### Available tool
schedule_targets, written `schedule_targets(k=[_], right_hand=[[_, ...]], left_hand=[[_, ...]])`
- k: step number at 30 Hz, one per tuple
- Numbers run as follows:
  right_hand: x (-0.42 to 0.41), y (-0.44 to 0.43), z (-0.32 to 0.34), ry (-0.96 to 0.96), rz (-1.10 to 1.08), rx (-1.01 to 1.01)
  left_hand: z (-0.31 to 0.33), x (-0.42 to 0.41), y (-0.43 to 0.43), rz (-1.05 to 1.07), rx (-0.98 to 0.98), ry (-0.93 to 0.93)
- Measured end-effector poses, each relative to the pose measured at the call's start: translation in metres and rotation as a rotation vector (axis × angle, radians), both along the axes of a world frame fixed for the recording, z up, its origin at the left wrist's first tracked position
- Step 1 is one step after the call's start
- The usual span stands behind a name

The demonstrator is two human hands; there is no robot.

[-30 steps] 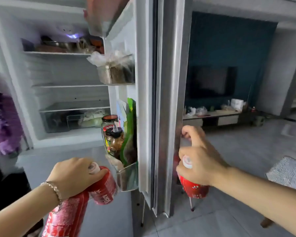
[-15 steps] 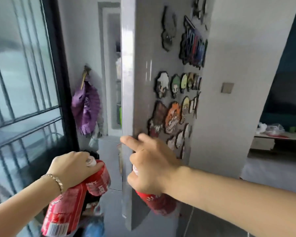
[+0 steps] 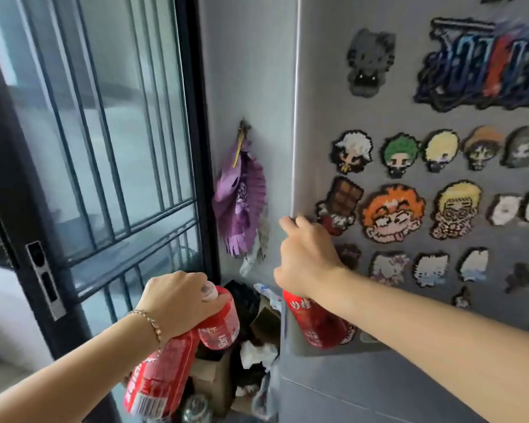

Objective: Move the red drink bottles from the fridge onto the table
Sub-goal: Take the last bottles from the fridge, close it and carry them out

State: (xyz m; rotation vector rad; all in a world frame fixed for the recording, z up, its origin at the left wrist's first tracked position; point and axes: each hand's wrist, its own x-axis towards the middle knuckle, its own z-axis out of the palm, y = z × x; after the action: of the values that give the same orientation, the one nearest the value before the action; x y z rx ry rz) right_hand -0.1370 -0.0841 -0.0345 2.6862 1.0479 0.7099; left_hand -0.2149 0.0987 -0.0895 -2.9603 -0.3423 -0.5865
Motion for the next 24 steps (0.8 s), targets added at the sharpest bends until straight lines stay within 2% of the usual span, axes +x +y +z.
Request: schedule_targets(k=[12, 19, 24], right_hand=[[0.149, 0.088, -0.004, -0.028, -0.300, -0.060], [0.204, 0.102, -0.005, -0.034, -0.357, -0.055], [0.213, 0.109, -0.008, -0.013, -0.370, 0.035]], left_hand=[[0.005, 0.062, 0.080, 0.010, -0.040, 0.035], [0.002, 0.084, 0.103, 0.038, -0.055, 0.033], [0.009, 0.088, 0.112, 0.073, -0.043, 0.044]])
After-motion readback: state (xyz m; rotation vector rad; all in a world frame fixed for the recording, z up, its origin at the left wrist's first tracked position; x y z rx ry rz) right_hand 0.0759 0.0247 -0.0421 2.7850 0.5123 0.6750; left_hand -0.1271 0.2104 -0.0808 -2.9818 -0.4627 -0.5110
